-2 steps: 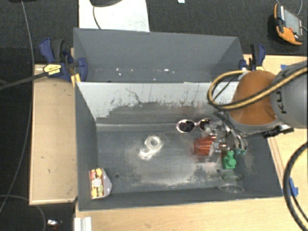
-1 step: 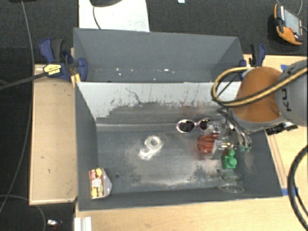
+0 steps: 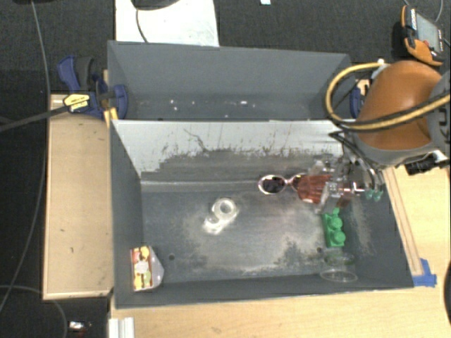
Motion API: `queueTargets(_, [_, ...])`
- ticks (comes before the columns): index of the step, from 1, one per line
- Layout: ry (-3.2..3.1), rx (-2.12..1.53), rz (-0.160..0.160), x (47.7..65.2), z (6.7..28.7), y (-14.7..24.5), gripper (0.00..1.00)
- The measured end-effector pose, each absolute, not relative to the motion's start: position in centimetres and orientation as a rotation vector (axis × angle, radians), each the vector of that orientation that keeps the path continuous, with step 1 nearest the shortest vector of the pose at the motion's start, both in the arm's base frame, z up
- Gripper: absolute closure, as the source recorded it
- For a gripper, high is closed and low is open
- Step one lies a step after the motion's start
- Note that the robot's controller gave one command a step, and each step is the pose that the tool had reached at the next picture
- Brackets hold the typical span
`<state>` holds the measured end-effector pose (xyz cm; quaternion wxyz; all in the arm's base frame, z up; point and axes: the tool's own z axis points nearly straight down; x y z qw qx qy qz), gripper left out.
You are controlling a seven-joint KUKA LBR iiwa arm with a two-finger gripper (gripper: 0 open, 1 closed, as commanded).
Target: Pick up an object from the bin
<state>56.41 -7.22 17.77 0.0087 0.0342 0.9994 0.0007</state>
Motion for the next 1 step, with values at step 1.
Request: queueTargets(1, [3.140, 0.139, 0.005, 56.69, 18.98, -7.41, 1.00])
